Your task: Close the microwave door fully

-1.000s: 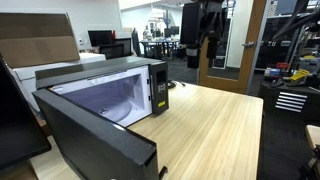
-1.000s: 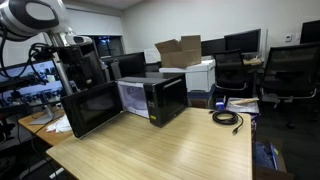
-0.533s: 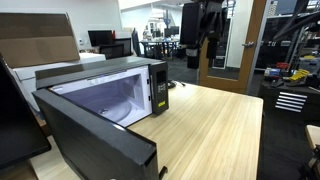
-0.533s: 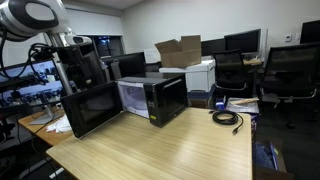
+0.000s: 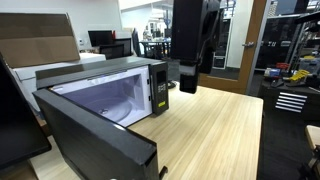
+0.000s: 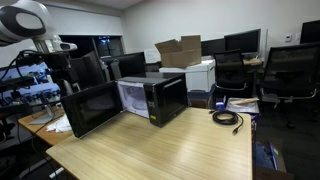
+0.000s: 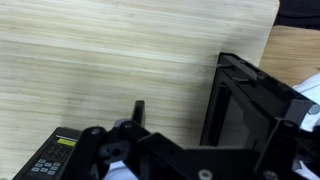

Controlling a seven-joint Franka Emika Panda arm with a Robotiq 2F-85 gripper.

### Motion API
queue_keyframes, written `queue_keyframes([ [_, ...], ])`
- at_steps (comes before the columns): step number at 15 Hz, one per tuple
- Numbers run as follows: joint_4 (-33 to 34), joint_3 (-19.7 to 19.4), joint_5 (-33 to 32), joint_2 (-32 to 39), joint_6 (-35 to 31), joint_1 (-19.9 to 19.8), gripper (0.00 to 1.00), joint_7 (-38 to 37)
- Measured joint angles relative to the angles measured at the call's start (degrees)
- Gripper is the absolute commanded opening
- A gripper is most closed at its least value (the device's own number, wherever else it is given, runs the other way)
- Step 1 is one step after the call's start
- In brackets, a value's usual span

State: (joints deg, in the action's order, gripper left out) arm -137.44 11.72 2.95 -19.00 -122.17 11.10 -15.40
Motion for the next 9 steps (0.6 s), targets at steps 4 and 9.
queue_keyframes([
  [4,1.05,1.29,2.39,1.46,-2.97,2.59,1.0,2.65],
  [9,3.76,2.85,4.46,5.41,-6.63,5.5,1.0,6.81],
])
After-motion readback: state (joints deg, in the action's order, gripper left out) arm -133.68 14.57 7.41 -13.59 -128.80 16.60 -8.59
